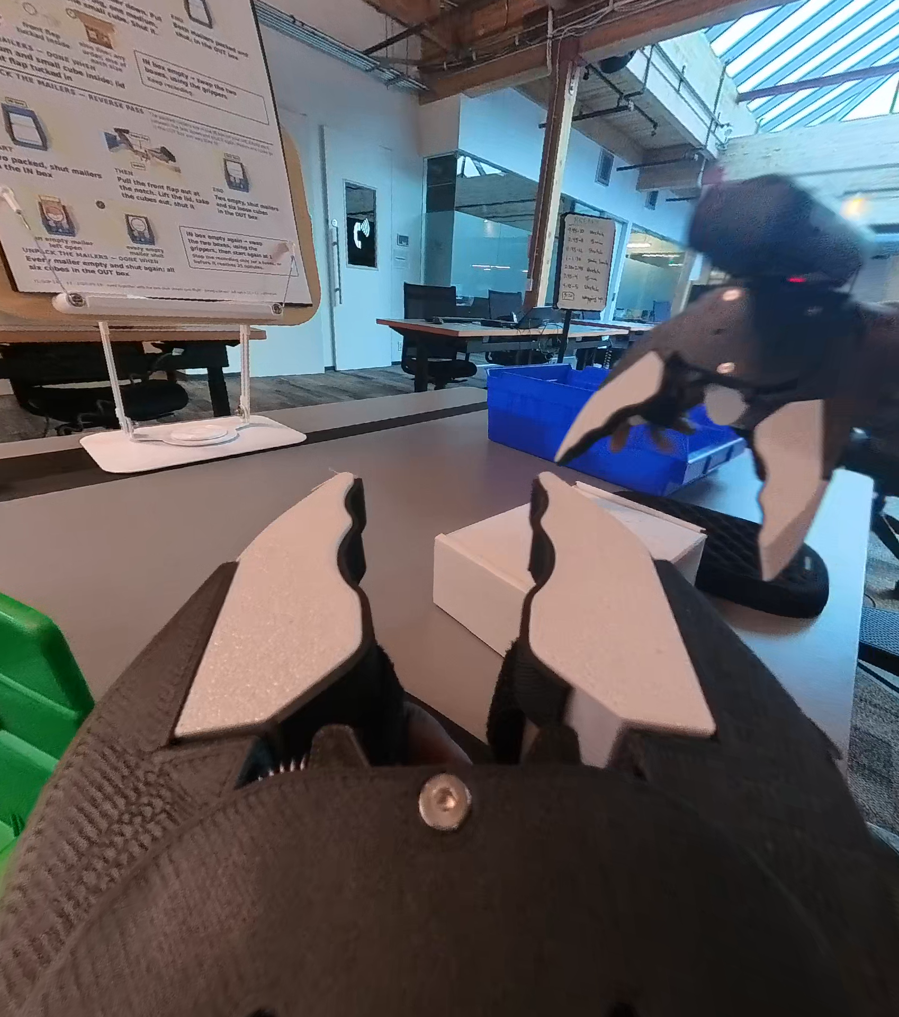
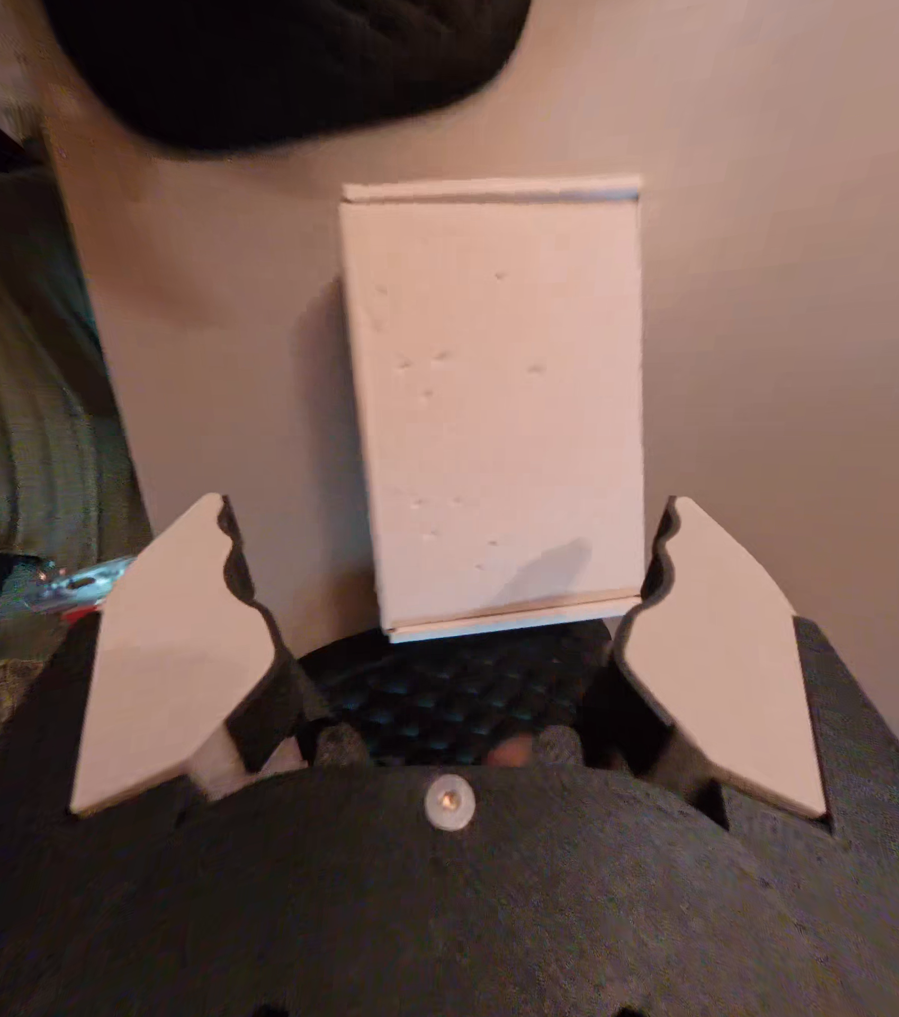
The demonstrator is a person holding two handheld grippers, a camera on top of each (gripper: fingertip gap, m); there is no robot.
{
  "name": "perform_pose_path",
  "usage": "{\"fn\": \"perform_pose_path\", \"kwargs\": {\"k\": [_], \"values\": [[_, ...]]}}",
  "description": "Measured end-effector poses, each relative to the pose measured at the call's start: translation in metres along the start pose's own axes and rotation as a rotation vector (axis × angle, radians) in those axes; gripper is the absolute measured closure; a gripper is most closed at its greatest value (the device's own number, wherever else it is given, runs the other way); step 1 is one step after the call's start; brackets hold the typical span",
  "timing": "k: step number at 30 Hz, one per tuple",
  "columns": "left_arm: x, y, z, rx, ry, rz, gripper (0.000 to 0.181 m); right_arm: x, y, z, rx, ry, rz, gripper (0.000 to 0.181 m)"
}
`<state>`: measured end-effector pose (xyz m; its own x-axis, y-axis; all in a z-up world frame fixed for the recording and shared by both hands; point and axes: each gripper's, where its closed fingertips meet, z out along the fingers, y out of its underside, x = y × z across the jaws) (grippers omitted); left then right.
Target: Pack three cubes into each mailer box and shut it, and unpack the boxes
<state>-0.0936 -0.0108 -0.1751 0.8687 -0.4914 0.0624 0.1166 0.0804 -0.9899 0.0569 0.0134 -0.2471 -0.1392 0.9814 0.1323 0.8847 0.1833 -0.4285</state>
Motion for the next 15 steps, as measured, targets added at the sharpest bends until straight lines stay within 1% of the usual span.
{"fn": "perform_pose_path", "kwargs": {"k": [2,3,7,10,12,13,14,15], "values": [[0.0,0.0,0.0,0.002,0.005,-0.006,0.123,0.013,0.006,0.012,-0.107,-0.011,0.014,0.035],[0.0,0.0,0.0,0.002,0.007,-0.01,0.123,0.018,0.005,0.018,-0.131,-0.011,0.011,0.035],[0.0,0.001,0.0,0.001,0.013,-0.017,0.123,0.015,-0.006,0.039,-0.152,-0.054,-0.026,0.035],[0.001,0.002,0.001,-0.005,0.021,-0.013,0.123,0.013,-0.006,0.045,-0.189,-0.062,-0.051,0.036],[0.001,0.003,0.001,-0.01,0.023,-0.013,0.123,0.014,-0.006,0.045,-0.198,-0.063,-0.056,0.041],[0.001,0.003,0.001,-0.013,0.025,-0.013,0.123,0.015,-0.006,0.045,-0.202,-0.067,-0.059,0.047],[0.001,0.003,0.002,-0.014,0.026,-0.013,0.123,0.015,-0.006,0.044,-0.207,-0.074,-0.066,0.057],[0.001,0.004,0.002,-0.015,0.028,-0.015,0.123,0.016,-0.005,0.044,-0.212,-0.073,-0.076,0.06]]}}
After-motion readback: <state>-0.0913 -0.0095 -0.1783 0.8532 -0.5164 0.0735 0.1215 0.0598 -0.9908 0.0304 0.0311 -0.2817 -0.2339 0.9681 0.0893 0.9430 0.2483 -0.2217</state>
